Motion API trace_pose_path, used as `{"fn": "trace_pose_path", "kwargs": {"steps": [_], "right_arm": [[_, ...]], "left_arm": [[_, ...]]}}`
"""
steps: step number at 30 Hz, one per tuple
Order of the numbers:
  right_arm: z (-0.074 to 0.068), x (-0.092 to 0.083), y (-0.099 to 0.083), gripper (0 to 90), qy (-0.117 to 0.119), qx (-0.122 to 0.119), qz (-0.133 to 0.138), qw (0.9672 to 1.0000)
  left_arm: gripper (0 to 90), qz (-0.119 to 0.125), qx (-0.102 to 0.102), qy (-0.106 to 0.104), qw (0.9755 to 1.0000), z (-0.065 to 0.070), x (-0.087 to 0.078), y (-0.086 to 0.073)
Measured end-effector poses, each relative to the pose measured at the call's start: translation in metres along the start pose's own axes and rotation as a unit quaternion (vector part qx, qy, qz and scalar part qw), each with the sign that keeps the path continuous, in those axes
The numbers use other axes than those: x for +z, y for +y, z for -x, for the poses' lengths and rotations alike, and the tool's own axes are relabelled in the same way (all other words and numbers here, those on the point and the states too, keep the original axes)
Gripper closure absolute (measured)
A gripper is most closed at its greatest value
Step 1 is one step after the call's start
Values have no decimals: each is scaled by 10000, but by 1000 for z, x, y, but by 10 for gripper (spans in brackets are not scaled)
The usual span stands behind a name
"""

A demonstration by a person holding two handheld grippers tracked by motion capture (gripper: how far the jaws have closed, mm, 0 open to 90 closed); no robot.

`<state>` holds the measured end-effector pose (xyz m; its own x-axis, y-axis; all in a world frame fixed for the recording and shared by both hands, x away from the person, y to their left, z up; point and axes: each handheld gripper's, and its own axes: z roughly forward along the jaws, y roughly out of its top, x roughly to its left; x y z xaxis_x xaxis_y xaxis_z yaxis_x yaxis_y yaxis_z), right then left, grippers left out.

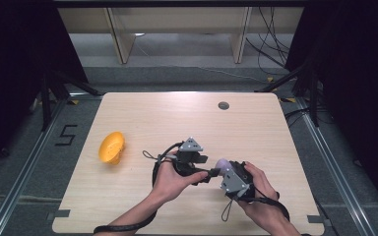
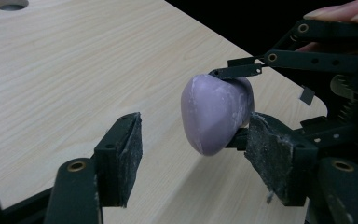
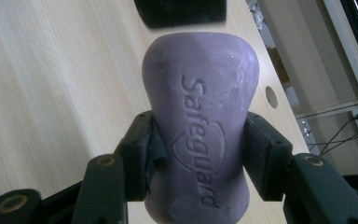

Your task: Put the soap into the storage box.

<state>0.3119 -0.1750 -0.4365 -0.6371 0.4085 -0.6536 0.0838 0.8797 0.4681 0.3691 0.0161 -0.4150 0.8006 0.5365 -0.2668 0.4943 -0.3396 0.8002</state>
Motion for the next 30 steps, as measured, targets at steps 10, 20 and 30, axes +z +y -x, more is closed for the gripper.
{"fn": "trace_pose_path", "kwargs": {"steps": [10, 20, 30], "right_arm": [[-4, 1, 3, 502, 63, -90, 36, 9999], [-7, 0, 6, 502, 149, -97, 118, 9998], [-5, -1, 7, 502, 75, -199, 145, 9997]], "left_arm": [[370, -146, -187, -257, 9994, -2, 16, 0], [422, -237, -178, -356, 9989, -1, 22, 3], [469, -280, -237, -480, 9982, 1, 28, 6]]}}
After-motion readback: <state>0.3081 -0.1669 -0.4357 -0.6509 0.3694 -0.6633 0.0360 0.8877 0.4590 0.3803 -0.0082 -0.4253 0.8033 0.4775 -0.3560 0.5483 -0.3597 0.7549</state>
